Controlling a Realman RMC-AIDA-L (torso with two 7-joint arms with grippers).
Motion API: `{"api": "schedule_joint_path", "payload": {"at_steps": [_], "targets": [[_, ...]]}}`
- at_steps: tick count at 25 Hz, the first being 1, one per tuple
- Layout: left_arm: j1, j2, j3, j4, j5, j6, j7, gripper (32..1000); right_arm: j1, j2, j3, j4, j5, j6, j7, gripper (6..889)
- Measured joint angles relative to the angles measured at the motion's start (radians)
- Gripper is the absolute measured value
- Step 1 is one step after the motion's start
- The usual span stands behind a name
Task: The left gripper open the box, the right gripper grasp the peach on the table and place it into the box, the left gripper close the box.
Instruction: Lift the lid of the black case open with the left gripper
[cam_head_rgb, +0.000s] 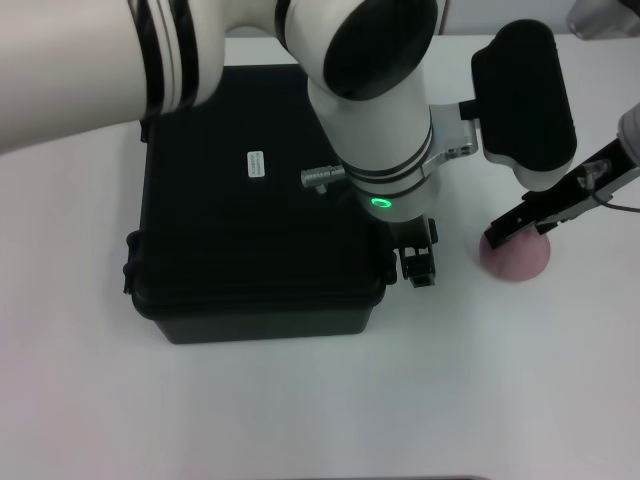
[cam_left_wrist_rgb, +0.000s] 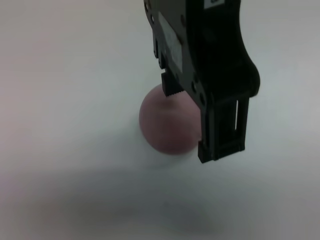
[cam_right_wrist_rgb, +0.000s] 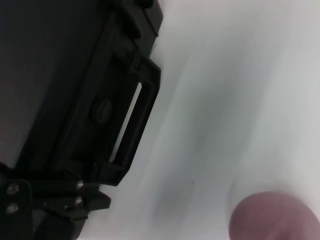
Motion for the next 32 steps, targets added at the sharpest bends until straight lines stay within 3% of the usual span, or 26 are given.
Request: {"api": "schedule_joint_path", "payload": {"at_steps": [8, 22, 32], "targets": [[-0.004, -0.0001, -0.003, -0.019, -0.001, 0.024, -0.002, 594, 0.001, 0.001, 0.003, 0.0, 0.0, 0.002, -0.002, 791], [0.007, 0.0022, 0.0, -0.018, -0.002, 0.05, 0.007, 390, 0.0, 0.003, 0.003, 0.0, 0.003, 0.002, -0.008, 791], [0.007, 0.0044, 0.002, -0.013, -0.001, 0.035, 0.013, 383, -0.005, 0.002, 0.005, 0.0, 0.003, 0.001, -0.008, 791]]}}
